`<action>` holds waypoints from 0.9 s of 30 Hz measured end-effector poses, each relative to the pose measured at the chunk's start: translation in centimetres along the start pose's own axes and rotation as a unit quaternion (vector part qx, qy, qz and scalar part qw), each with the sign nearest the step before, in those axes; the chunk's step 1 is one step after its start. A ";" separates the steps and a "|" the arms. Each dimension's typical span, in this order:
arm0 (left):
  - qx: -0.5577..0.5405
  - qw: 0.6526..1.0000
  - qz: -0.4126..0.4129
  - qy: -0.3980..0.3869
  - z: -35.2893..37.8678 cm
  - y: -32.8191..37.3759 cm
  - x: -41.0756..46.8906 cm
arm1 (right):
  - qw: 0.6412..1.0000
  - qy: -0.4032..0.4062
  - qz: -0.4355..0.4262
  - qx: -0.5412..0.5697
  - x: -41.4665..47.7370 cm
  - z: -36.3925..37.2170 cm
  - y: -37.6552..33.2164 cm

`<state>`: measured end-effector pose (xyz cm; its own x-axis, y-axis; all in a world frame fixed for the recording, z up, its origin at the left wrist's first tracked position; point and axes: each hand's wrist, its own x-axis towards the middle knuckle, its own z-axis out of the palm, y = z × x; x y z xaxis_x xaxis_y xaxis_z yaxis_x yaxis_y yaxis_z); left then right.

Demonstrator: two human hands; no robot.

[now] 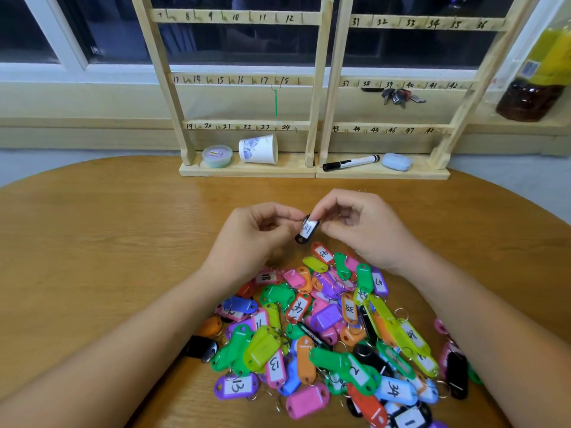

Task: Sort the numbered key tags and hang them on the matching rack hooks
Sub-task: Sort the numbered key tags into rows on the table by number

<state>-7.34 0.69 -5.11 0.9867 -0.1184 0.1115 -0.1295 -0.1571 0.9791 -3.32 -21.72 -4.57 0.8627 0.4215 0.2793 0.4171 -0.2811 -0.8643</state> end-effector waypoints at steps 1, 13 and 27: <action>0.007 1.000 0.005 0.002 0.0 0.1 0.0 | 1.000 0.004 0.008 0.015 0.0 -0.1 0.0; 0.032 0.999 0.017 -0.009 -0.3 0.0 0.2 | 0.998 -0.033 0.052 -0.017 -0.1 -0.3 -0.4; 0.089 0.990 -0.045 0.098 -5.6 -1.1 -0.6 | 0.982 -0.038 0.110 -0.149 -0.5 -1.0 0.6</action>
<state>-7.21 6.45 -5.29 0.9929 0.0939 0.0731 -0.0380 -0.3316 0.9427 -3.23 -22.96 -4.83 0.9224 0.3820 0.0577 0.2978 -0.6080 -0.7360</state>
